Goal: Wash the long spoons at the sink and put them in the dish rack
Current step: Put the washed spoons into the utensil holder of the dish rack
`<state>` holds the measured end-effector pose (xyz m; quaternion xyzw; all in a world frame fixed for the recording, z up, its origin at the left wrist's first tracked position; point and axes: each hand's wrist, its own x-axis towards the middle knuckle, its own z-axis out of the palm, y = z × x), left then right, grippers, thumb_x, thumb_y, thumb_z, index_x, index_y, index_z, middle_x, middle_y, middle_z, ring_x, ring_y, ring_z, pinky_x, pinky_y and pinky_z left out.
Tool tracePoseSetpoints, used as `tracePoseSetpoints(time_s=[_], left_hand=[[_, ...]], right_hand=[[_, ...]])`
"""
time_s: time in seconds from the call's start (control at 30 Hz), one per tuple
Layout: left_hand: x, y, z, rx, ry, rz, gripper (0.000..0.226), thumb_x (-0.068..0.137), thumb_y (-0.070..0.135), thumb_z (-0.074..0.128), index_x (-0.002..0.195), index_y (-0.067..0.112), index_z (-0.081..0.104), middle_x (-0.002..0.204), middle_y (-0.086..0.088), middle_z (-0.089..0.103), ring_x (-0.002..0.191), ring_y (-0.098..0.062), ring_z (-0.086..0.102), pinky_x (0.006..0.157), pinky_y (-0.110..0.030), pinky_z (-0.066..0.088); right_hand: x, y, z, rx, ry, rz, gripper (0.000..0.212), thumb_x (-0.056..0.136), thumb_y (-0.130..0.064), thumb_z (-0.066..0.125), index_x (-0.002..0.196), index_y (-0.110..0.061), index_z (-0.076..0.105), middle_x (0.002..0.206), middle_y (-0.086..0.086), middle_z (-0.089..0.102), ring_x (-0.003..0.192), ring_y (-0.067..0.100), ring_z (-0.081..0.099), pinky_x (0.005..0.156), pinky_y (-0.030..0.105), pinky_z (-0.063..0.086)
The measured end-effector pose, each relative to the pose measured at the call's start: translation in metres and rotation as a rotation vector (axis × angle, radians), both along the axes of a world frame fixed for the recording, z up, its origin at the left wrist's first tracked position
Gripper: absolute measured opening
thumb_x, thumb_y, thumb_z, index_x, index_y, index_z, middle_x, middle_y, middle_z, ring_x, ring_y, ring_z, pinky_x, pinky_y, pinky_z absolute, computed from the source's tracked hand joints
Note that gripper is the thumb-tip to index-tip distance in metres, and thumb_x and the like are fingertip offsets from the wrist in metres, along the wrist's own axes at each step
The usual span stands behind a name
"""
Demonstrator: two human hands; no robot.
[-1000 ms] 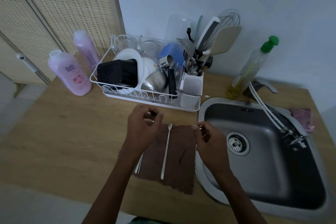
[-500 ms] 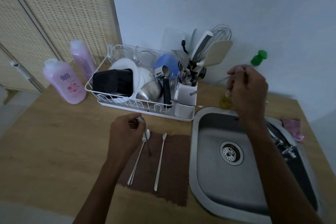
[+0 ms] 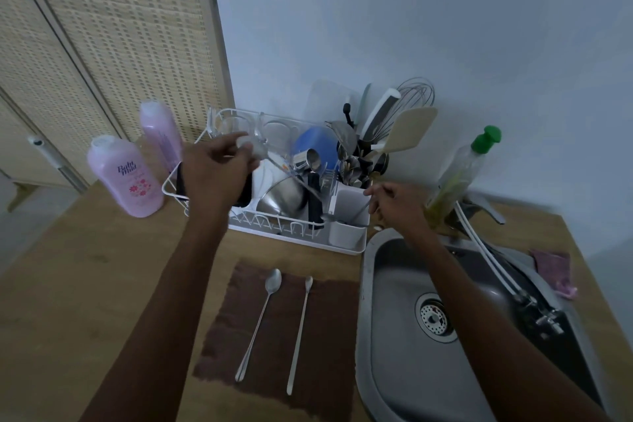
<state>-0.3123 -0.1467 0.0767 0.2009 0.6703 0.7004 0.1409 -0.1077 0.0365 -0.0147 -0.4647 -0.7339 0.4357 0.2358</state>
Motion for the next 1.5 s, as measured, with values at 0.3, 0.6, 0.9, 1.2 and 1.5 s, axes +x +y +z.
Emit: tracePoseSetpoints(time_s=[0.3,0.6,0.9,1.2,1.5], left_hand=[[0.005,0.081,-0.063,-0.120,-0.100,-0.229,0.019,0.086,0.003,0.068,0.104,0.000,0.073,0.090,-0.019,0.072,0.077,-0.022,0.074,0.080,-0.036,0.061],[0.020,0.111,-0.095,-0.236,0.016,-0.357,0.021,0.082,0.000,0.071,0.103,-0.001,0.072,0.074,-0.006,0.067,0.072,-0.019,0.069,0.075,-0.037,0.062],[0.035,0.120,-0.112,-0.377,0.278,-0.318,0.019,0.077,0.026,0.075,0.096,0.025,0.075,0.075,0.003,0.073,0.065,-0.014,0.070,0.071,-0.041,0.060],[0.023,0.107,-0.103,-0.390,0.402,-0.317,0.019,0.081,0.031,0.074,0.098,0.024,0.073,0.072,0.007,0.070,0.059,-0.004,0.063,0.068,-0.034,0.059],[0.015,0.009,-0.103,-0.245,0.326,-0.209,0.011,0.093,0.020,0.064,0.091,0.013,0.072,0.067,-0.005,0.066,0.046,-0.018,0.065,0.043,-0.034,0.054]], right_hand=[[-0.007,0.017,-0.002,-0.097,-0.043,-0.022,0.032,0.104,-0.022,0.044,0.084,-0.026,0.069,0.064,-0.005,0.066,0.054,0.005,0.050,0.056,0.022,0.039],[-0.011,0.030,-0.010,-0.091,-0.037,-0.046,0.027,0.104,-0.024,0.046,0.098,-0.020,0.072,0.066,-0.004,0.066,0.051,0.007,0.047,0.051,0.022,0.038],[-0.020,0.032,-0.017,0.070,0.006,-0.140,0.016,0.100,-0.021,0.055,0.105,-0.016,0.070,0.089,-0.001,0.070,0.076,0.008,0.064,0.062,0.018,0.042],[-0.013,0.025,-0.014,0.082,0.090,-0.143,0.020,0.099,-0.013,0.054,0.111,-0.023,0.067,0.090,-0.003,0.070,0.074,0.010,0.062,0.057,0.019,0.044],[0.032,-0.028,-0.040,-0.107,0.372,-0.384,0.025,0.099,-0.006,0.047,0.108,-0.017,0.068,0.070,0.004,0.059,0.052,0.010,0.045,0.042,0.020,0.034]])
